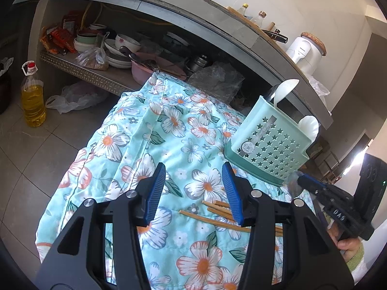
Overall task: Organize utensils
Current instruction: 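Grasp the small metal spoon with the right gripper and lift it, then insert the metal spoon into the green holder and open the right gripper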
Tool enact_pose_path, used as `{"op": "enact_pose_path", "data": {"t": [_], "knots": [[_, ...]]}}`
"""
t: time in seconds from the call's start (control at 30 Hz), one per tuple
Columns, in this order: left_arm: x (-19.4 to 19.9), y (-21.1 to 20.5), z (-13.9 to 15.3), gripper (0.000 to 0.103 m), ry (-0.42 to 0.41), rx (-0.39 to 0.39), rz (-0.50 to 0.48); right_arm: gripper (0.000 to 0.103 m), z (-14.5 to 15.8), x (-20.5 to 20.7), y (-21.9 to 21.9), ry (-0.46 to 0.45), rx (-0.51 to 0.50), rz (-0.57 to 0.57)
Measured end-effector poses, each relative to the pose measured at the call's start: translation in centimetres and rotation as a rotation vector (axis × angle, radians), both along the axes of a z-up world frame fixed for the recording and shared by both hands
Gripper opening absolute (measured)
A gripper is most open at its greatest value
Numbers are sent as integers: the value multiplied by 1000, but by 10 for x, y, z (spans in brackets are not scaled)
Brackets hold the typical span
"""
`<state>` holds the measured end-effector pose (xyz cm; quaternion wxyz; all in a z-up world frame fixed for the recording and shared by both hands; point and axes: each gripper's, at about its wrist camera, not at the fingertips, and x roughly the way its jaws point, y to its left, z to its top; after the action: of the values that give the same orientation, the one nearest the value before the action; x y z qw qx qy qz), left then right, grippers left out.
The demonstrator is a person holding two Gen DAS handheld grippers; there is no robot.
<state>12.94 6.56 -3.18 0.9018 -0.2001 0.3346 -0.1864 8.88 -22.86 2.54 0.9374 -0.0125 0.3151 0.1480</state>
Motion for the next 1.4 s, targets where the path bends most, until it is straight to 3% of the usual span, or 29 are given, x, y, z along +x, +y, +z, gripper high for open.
{"op": "enact_pose_path", "data": {"t": [0.4, 0.8, 0.93, 1.13, 1.27, 1.4], "knots": [[2, -5, -2, 46, 7, -1, -6, 2, 80, -22, -85, -200, 276, -110], [3, -10, 0, 46, 8, 12, -4, 2, 139, 5, -118, -373, 443, -68], [1, -10, 1, 46, 4, 19, 2, 2, 132, 29, -117, -361, 456, -62], [0, -5, 1, 46, 4, 22, 13, 2, 80, 57, -115, -244, 462, -107], [-1, -4, 1, 46, 5, 26, 13, 2, 45, 60, -116, -158, 455, -148], [-1, -4, 1, 46, 6, 26, 11, 2, 31, 51, -115, -127, 431, -166]]}}
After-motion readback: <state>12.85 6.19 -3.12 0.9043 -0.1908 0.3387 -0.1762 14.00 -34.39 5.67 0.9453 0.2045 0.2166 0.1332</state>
